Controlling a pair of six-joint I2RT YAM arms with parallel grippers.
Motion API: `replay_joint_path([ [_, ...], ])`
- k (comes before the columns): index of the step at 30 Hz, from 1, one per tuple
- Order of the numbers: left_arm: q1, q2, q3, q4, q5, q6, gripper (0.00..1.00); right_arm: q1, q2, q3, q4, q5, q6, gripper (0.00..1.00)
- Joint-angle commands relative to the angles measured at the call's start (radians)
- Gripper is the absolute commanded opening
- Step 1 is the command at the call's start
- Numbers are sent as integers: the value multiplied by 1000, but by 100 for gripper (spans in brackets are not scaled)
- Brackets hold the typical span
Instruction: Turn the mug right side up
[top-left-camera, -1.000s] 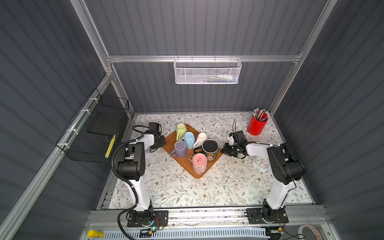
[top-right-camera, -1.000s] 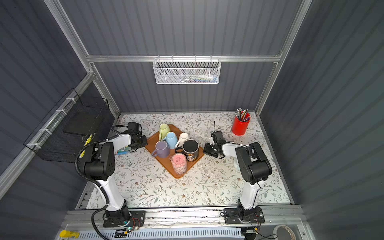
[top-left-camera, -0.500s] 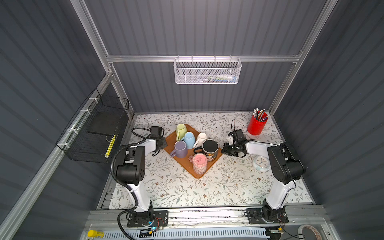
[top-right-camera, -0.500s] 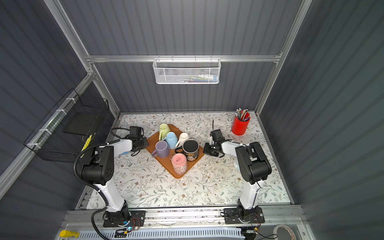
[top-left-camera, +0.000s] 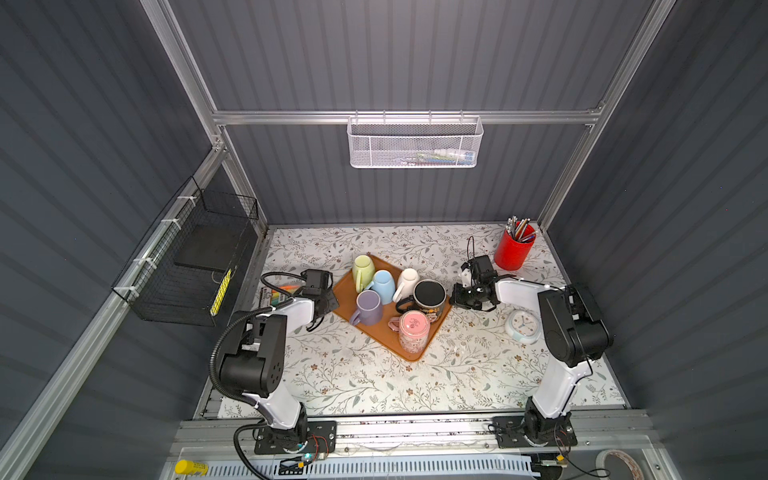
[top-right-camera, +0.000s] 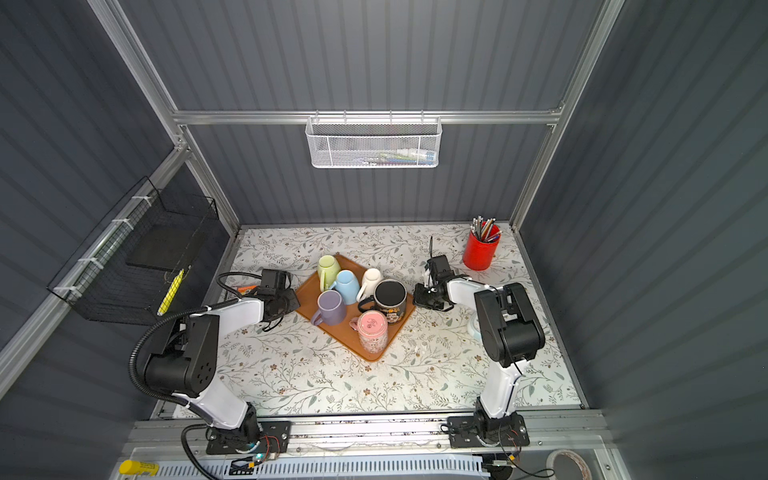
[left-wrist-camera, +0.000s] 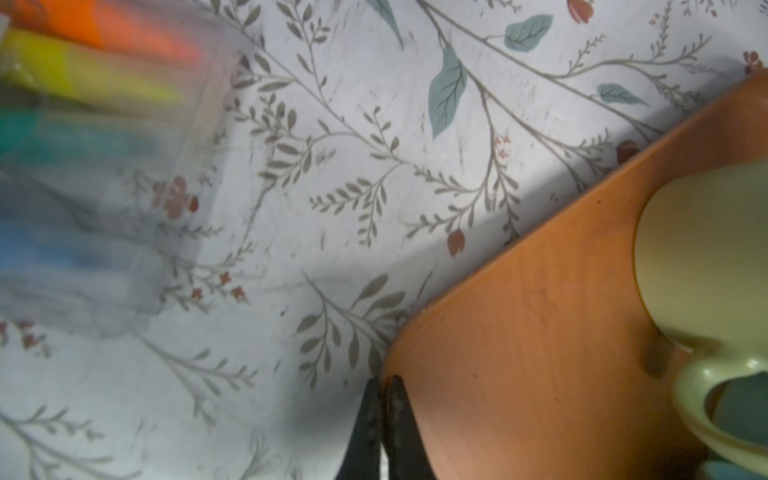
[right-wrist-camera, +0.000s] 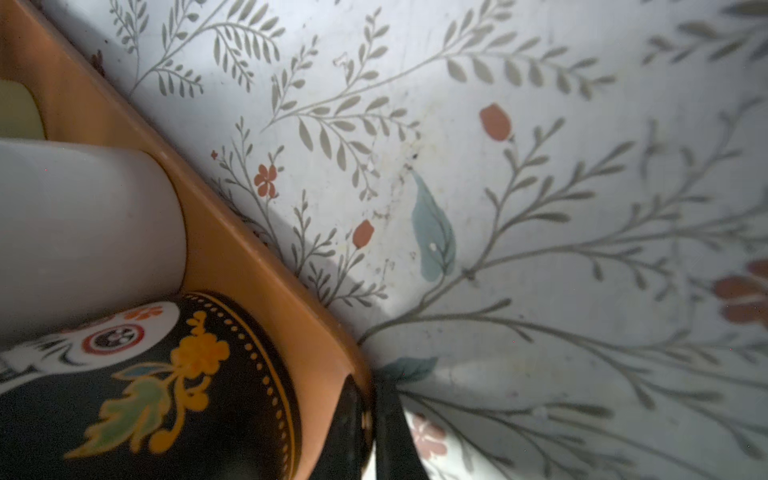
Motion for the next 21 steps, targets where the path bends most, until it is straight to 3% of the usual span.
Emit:
replay_joint_path([
  [1, -75, -35, -97, -168, 179, -5, 0, -1, 39, 30, -73, 16, 26, 0],
  [21, -351, -361, -355, -200, 93, -208, 0, -15, 133, 191, -227, 45, -55, 0],
])
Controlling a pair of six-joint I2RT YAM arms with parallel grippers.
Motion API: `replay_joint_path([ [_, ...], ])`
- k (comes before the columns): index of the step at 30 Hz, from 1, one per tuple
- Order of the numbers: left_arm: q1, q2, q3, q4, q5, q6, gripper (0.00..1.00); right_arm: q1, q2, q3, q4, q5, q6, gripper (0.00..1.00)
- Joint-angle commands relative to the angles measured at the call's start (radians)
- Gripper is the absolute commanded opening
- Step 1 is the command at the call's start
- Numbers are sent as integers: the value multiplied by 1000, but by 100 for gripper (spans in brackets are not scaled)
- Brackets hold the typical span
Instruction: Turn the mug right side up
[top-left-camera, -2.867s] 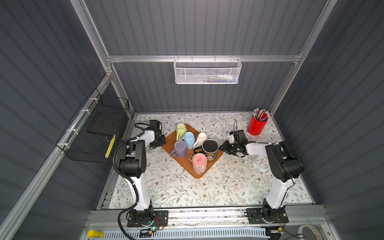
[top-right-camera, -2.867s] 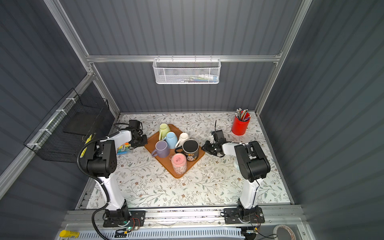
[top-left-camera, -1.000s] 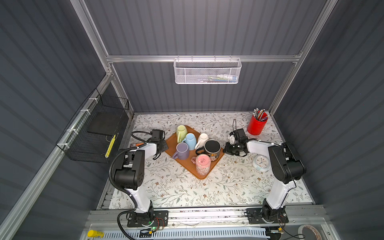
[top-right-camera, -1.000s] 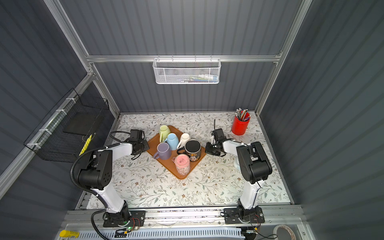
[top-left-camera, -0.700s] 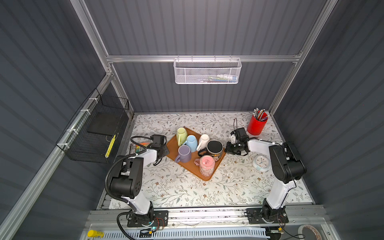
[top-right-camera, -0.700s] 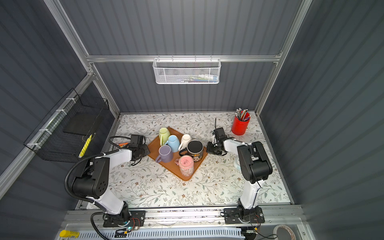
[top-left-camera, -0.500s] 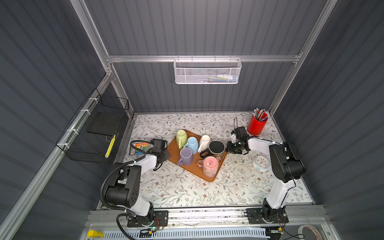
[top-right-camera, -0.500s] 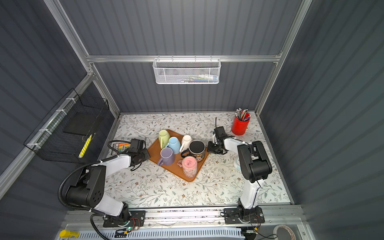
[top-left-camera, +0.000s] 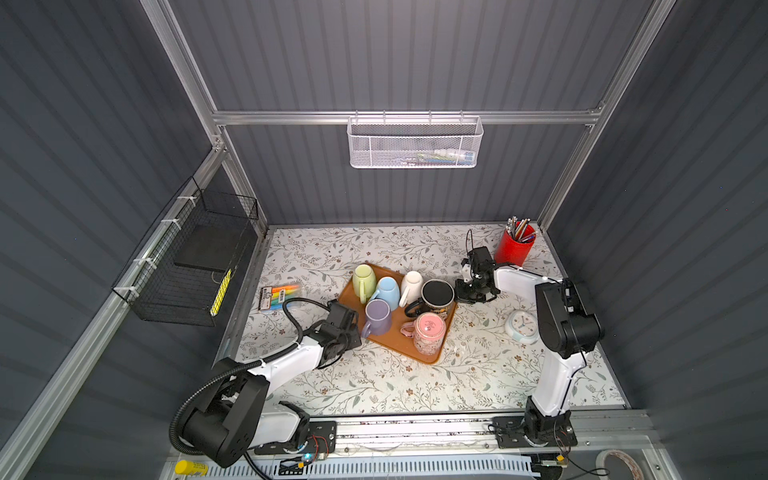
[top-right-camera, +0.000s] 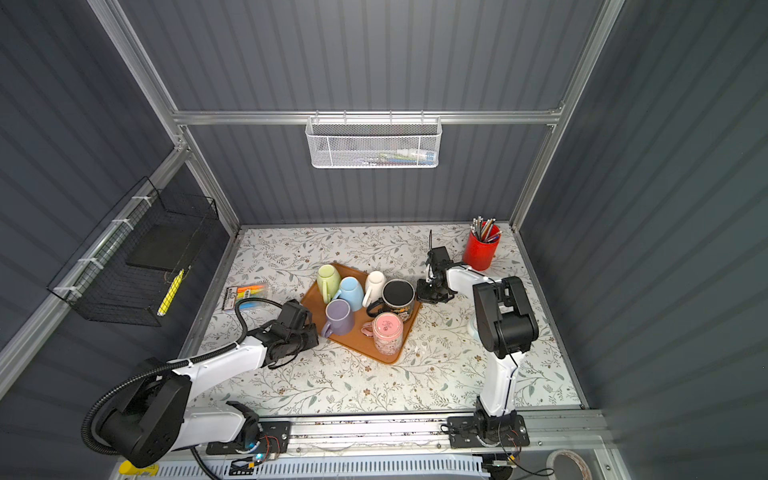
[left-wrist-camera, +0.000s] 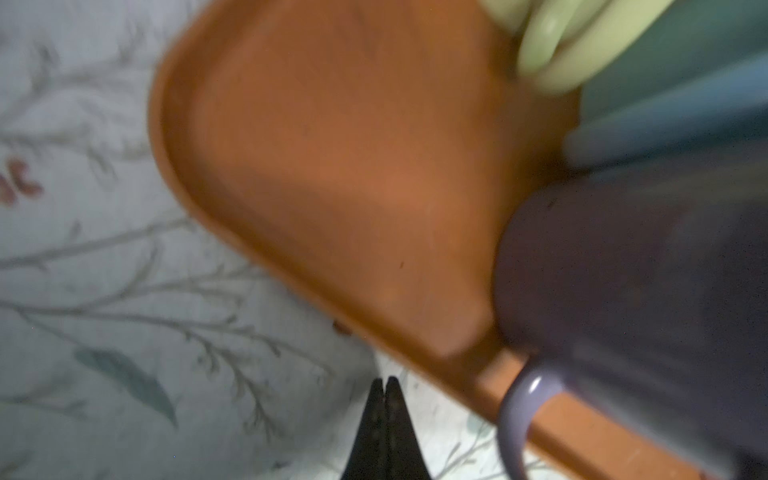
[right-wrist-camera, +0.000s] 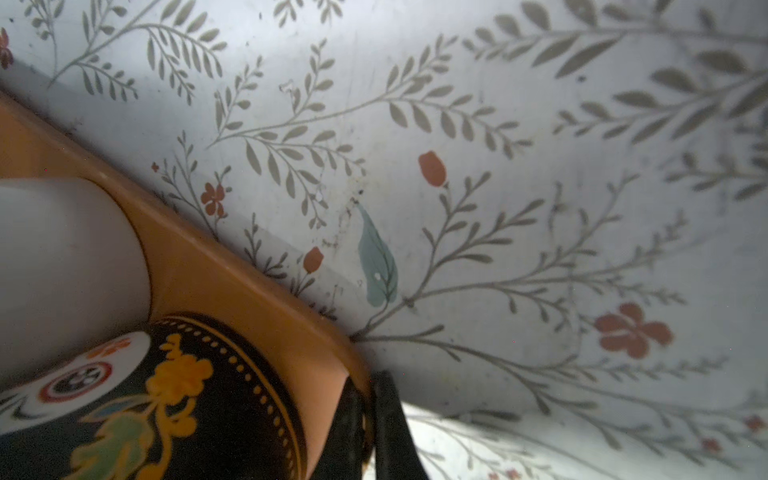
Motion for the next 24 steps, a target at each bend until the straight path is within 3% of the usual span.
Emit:
replay_joint_path([
  [1, -21, -43, -59, -135, 43, -58, 0, 6, 54, 24, -16, -7, 45, 0],
  [5, -22, -126, -46, -203, 10, -59, 0, 5, 62, 32, -20, -6, 42, 0],
  [11, -9, -144, 117, -370, -79, -8, 0, 3, 50, 20, -15, -15, 45, 0],
  [13, 24, -124, 177, -401, -75, 35, 10, 3, 40, 7, -8, -17, 47, 0],
  [15, 84, -99, 225, -413, -53, 90, 28, 4, 30, -7, -1, -20, 50, 0],
  [17, 159, -75, 258, -398, -5, 151, 36, 3, 18, -21, 9, -17, 54, 0],
  [24, 269, 143, 435, -356, 88, 291, 42, -15, -53, -71, 58, 0, 86, 31],
])
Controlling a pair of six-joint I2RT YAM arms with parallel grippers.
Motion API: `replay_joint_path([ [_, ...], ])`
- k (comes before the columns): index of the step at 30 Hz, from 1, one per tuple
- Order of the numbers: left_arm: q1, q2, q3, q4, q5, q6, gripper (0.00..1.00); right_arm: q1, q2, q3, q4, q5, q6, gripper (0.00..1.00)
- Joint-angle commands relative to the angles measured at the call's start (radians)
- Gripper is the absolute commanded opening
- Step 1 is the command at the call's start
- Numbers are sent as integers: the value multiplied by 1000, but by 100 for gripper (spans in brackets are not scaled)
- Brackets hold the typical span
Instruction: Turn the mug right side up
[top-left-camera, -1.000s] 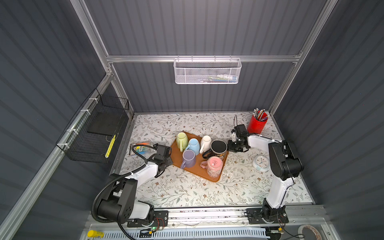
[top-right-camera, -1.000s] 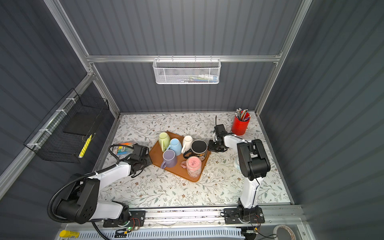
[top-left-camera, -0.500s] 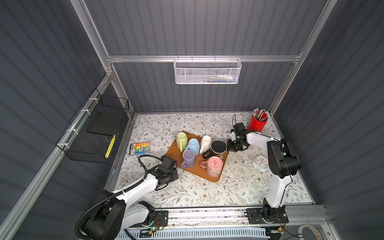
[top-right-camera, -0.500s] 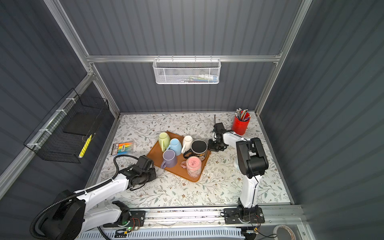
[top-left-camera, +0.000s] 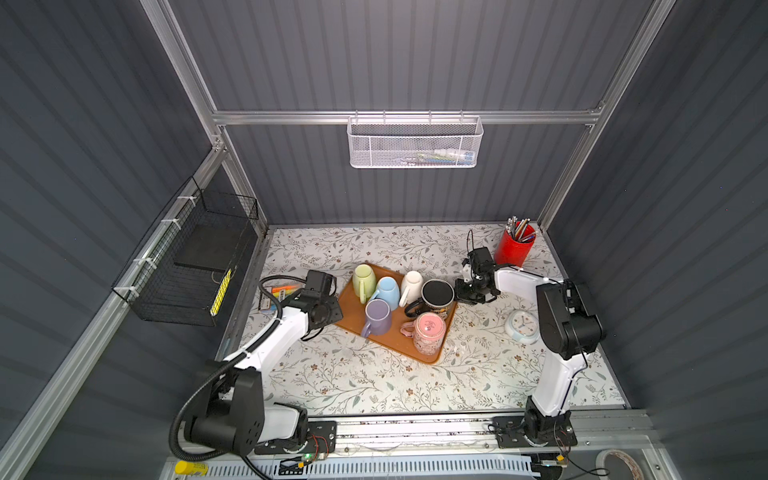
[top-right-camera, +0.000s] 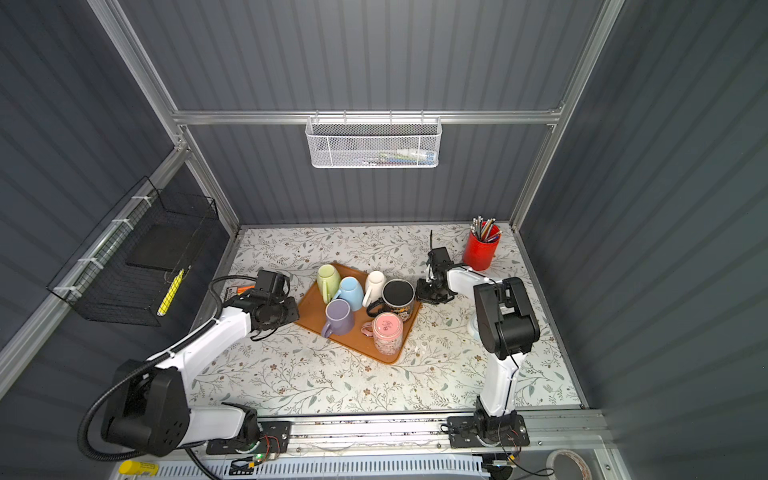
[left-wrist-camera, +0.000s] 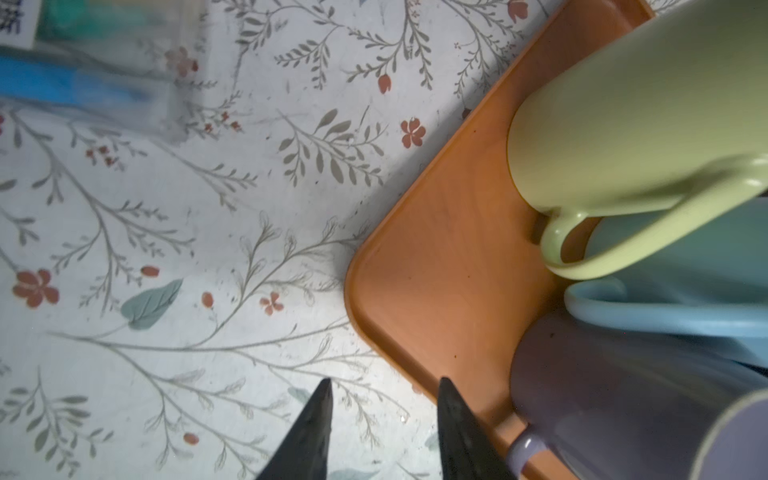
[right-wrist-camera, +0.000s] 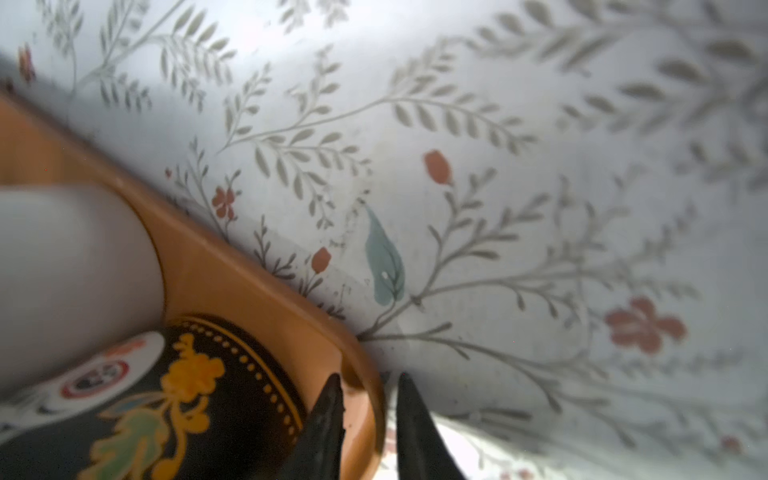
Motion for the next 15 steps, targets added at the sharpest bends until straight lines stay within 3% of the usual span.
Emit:
replay_joint_path([
  [1, 29, 97, 86, -9, 74, 106, 42, -14, -44, -43, 22, 7, 47, 33],
  [7, 61, 239, 214, 15, 121, 191, 42, -33, -132, -113, 60, 1, 84, 38],
  [15, 73, 433, 381, -54, 83, 336, 54, -36, -265, -271, 181, -61, 183, 35],
])
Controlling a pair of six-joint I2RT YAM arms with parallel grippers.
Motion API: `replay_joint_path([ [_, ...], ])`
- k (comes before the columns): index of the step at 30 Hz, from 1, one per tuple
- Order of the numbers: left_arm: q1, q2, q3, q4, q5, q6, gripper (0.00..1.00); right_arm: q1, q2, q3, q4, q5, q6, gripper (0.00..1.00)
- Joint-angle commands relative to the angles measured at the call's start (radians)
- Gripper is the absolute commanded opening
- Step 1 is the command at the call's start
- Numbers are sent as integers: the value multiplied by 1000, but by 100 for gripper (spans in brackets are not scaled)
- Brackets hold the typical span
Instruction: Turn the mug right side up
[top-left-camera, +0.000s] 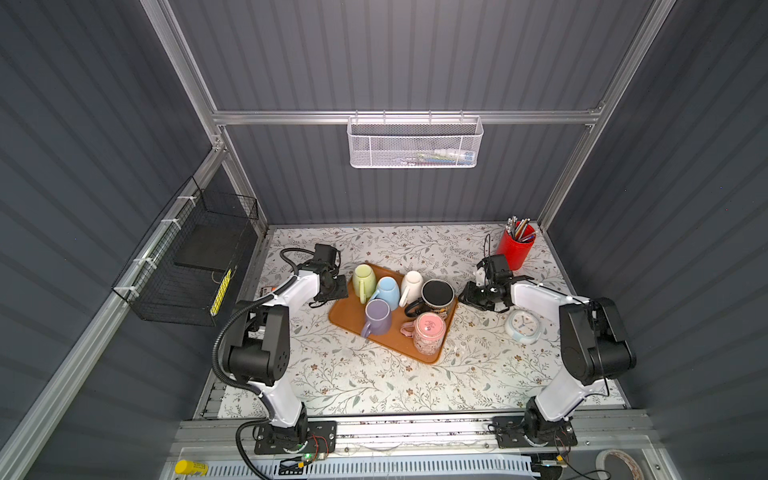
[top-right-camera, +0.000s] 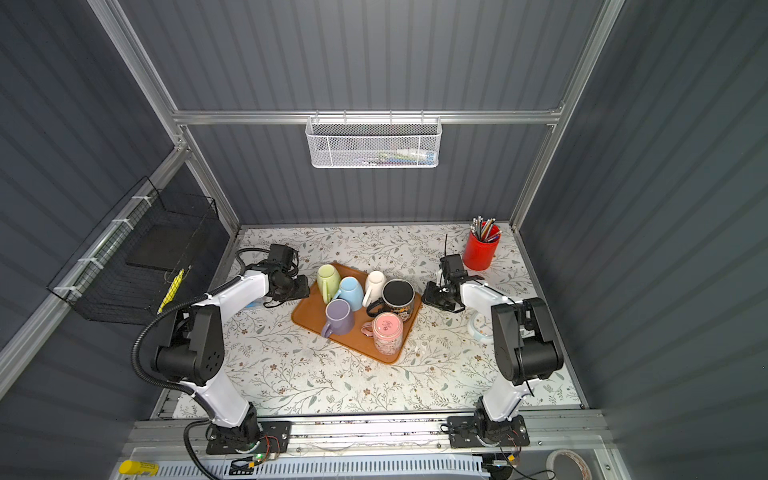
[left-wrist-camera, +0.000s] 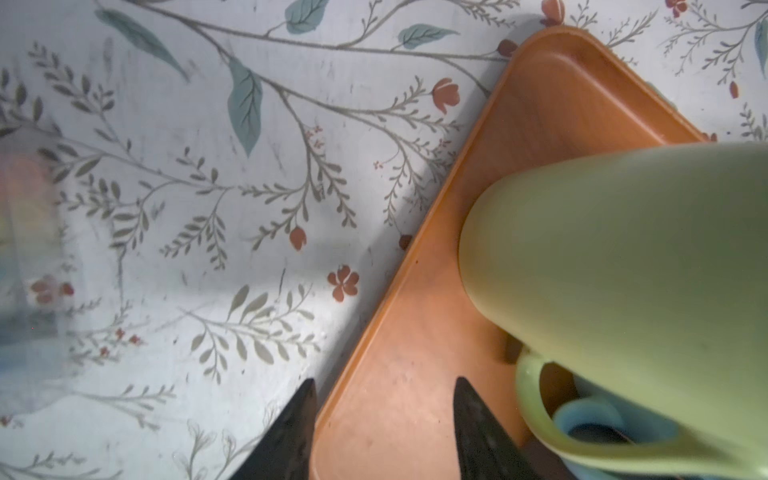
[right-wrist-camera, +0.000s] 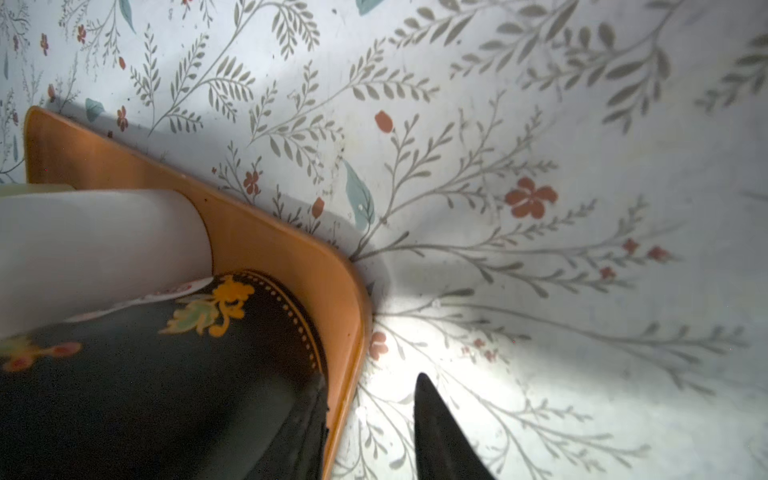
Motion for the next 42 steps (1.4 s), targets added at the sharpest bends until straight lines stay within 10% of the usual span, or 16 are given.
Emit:
replay_joint_path([
  [1, 15, 61, 58, -67, -7, 103, 54, 1, -56, -71, 74, -33, 71, 35],
  [42, 13, 304, 256, -99, 73, 219, 33, 30, 93, -164, 315, -114, 269, 26],
])
